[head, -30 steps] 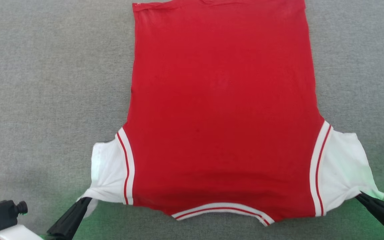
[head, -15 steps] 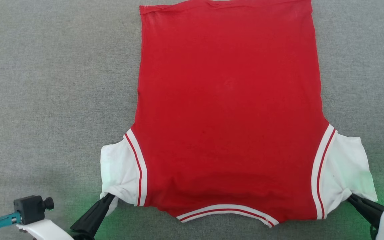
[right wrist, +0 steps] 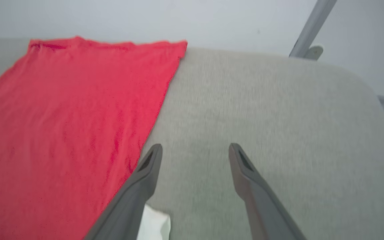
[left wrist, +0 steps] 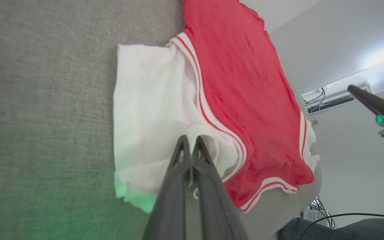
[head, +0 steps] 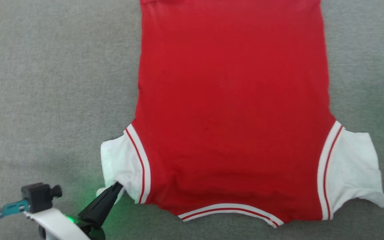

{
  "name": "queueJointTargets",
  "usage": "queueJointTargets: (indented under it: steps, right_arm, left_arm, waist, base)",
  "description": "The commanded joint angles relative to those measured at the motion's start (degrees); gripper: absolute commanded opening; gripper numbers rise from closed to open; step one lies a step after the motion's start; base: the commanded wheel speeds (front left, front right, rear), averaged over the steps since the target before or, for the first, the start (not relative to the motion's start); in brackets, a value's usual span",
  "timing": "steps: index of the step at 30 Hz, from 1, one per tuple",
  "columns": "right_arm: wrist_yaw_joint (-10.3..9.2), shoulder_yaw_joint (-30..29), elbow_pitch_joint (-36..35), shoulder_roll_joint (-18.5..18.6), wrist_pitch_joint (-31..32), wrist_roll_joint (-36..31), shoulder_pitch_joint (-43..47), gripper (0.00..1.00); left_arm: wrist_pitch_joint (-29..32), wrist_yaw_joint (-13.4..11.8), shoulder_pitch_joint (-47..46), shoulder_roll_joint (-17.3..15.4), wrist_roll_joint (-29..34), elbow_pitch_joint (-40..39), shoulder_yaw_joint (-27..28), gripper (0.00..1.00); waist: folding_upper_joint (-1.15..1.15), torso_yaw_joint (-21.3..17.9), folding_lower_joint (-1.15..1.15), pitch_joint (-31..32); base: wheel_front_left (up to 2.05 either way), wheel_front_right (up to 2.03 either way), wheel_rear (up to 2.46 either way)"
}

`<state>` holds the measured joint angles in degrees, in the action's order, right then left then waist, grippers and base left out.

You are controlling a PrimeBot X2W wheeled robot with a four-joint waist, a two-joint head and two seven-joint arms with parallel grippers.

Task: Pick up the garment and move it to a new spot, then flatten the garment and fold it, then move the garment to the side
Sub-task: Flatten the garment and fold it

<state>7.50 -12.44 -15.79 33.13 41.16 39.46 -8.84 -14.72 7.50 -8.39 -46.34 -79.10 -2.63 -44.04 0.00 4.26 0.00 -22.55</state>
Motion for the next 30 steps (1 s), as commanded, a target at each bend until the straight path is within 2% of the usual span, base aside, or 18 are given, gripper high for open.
queueJointTargets:
  steps: [1, 6, 7, 8, 15, 20, 26, 30]
  right_arm:
    - [-0.02, 0.19, 0.75, -0.58, -0.83, -1.11, -3.37, 1.0]
    - [-0.02, 5.62, 10.04, -3.16, -1.94, -5.84, -20.53, 1.0]
    - [-0.02, 7.82, 15.74, -3.71, -1.37, -7.94, -26.62, 1.0]
    - [-0.02, 9.0, 18.53, -3.93, -1.14, -8.98, -29.49, 1.0]
    - [-0.02, 13.81, 38.37, -3.19, 2.79, -15.99, -45.67, 1.0]
    - [-0.03, 17.57, 47.69, -1.24, 5.24, -20.25, -52.53, 1.0]
    - [-0.01, 17.49, 56.15, -3.2, 8.1, -20.35, -57.01, 1.0]
    - [0.0, 18.97, 58.6, -4.18, 10.29, -19.4, -58.09, 1.0]
  left_arm:
    - [-0.3, -0.06, -1.13, 0.23, 0.68, -0.31, -0.27, 0.0]
    - [-0.1, -0.07, -4.76, 1.24, 2.64, -1.27, -2.75, 0.0]
    - [-0.15, -0.06, -6.09, 1.59, 3.44, -2.04, -3.6, 0.0]
    - [-0.18, -0.06, -6.65, 1.71, 3.64, -2.26, -3.98, 0.0]
    - [-0.4, -0.06, -10.26, 2.9, 5.73, -4.01, -5.87, 0.0]
    - [-0.48, -0.06, -12.57, 4.07, 6.81, -3.86, -7.7, 0.0]
    - [-0.52, -0.06, -13.51, 4.77, 6.82, -3.63, -7.58, 0.0]
    - [-0.52, -0.06, -14.12, 5.26, 6.89, -3.39, -7.86, 0.0]
  waist:
    - [0.0, 0.65, 0.0, -0.7]
    - [0.0, 3.06, 0.0, -2.78]
    - [0.0, 4.39, 0.0, -4.11]
    - [0.0, 4.99, 0.0, -4.7]
    - [0.0, 9.62, 0.0, -9.08]
    - [0.0, 12.4, 0.0, -11.2]
    - [0.0, 13.33, 0.0, -12.61]
    - [0.0, 13.11, 0.0, -12.87]
  base:
    - [0.0, 0.0, 0.0]
    - [0.0, 0.0, 0.0]
    - [0.0, 0.0, 0.0]
    - [0.0, 0.0, 0.0]
    - [0.0, 0.0, 0.0]
    - [0.0, 0.0, 0.0]
    - [0.0, 0.0, 0.0]
    - [0.0, 0.0, 0.0]
